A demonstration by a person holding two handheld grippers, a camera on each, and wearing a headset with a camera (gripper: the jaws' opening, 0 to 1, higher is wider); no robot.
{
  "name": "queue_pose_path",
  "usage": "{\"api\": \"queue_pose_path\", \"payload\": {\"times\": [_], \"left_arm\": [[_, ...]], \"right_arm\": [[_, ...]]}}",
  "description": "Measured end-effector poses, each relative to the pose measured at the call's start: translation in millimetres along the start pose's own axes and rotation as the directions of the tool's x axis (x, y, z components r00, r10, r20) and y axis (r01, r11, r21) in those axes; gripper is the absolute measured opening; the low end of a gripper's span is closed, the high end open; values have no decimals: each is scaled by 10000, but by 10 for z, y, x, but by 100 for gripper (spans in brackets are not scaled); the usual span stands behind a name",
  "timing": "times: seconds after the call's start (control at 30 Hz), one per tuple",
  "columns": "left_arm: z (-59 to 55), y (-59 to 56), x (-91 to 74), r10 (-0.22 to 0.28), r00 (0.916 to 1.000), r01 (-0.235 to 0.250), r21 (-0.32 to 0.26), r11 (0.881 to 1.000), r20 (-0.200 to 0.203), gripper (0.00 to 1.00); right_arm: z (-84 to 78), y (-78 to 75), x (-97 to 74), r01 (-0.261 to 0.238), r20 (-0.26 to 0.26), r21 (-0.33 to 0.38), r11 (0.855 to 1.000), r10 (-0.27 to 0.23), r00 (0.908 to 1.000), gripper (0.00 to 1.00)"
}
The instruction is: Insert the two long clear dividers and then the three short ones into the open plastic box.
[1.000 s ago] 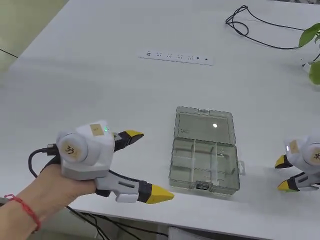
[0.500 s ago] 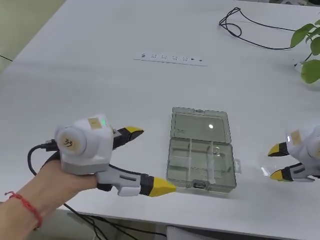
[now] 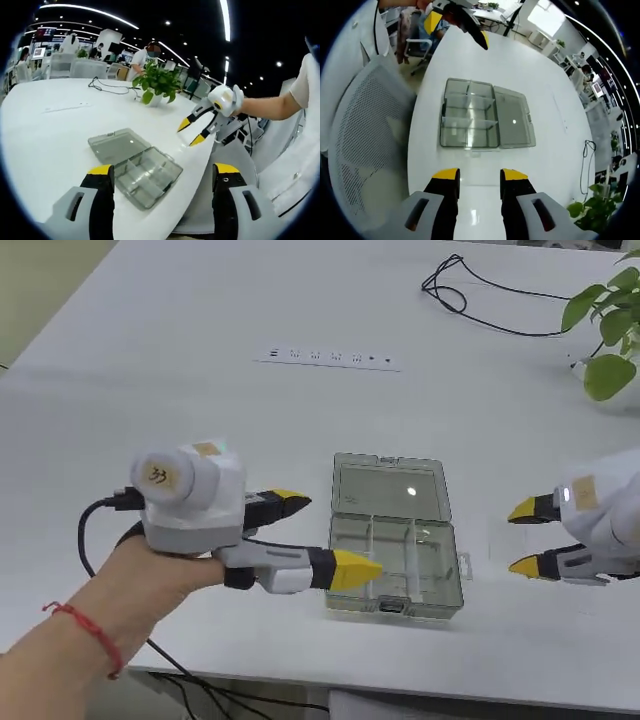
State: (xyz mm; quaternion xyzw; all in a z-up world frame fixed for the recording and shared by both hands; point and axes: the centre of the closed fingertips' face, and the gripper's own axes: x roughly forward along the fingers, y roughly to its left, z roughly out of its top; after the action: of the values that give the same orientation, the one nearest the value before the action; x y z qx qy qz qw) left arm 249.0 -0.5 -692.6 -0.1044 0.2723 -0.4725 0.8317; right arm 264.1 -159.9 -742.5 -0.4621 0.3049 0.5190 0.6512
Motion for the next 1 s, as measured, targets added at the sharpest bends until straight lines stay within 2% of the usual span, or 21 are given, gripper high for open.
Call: {"api": "queue_pose_path", "payload": {"times": [0.03,0.4,0.7,1.0], "left_arm": [[37,-44,18,-170,9998,172,-132,9998,121,79],[120,-222,183,-576,9982,592,-1057,9926,181,58],[96,-411,346,-1012,9949,1006,-1343,9858,24,48],[69,-559,464,-1441,9896,1418,-1734,9746,-4,36]], "right_arm": [[-23,-39,30,66,63,-28,10000,-66,10000,33],[455,31,-143,423,574,-47,9991,-419,9975,33],[826,152,-255,679,889,-214,9975,-658,9939,33],[1013,231,-307,845,1043,-290,9960,-810,9912,33]]}}
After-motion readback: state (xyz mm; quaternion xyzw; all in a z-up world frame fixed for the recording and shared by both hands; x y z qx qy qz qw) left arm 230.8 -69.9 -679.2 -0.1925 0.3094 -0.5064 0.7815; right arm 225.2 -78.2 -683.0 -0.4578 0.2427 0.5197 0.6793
